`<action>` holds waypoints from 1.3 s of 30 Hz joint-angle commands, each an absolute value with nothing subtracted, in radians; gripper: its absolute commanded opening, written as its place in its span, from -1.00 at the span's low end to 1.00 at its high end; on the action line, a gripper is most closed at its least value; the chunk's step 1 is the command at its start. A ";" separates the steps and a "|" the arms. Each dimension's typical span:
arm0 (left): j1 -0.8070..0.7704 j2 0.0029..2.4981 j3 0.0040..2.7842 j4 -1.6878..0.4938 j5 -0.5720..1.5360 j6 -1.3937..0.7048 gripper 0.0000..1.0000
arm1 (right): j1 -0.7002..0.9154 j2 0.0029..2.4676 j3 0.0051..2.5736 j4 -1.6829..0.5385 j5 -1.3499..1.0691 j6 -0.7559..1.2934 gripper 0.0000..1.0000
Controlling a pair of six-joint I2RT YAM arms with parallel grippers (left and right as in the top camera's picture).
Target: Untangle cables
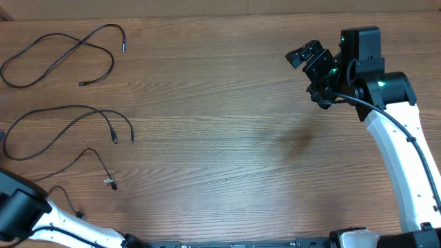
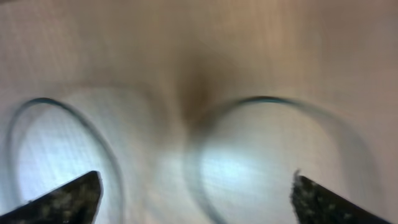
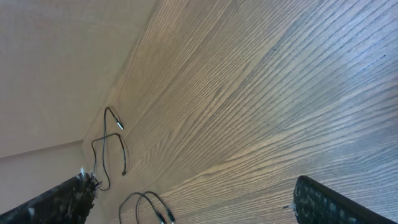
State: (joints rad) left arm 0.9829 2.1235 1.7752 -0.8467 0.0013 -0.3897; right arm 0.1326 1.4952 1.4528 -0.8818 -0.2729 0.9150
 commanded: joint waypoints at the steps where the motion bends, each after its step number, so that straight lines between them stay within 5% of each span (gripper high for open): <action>1: 0.986 2.006 1.825 -0.856 0.529 -0.508 0.99 | 0.131 1.486 1.465 -0.878 -0.262 0.908 1.00; 5: 0.926 1.989 1.824 -0.935 0.982 -0.488 0.99 | 0.131 1.486 1.465 -0.878 -0.262 0.908 1.00; 13: 0.633 1.988 1.824 -1.259 0.975 -0.099 1.00 | 0.131 1.486 1.465 -0.878 -0.262 0.908 1.00; 21: 0.201 1.819 1.824 -1.336 0.571 -0.144 1.00 | 0.131 1.486 1.465 -0.907 -0.315 0.903 1.00; 31: -0.530 1.343 1.824 -1.343 -0.192 -0.534 0.99 | -0.019 1.379 1.466 -1.088 -0.318 0.558 1.00; 39: -0.732 1.180 1.821 -1.431 -0.455 -0.732 0.99 | 0.041 1.090 1.435 -1.225 -0.060 0.540 1.00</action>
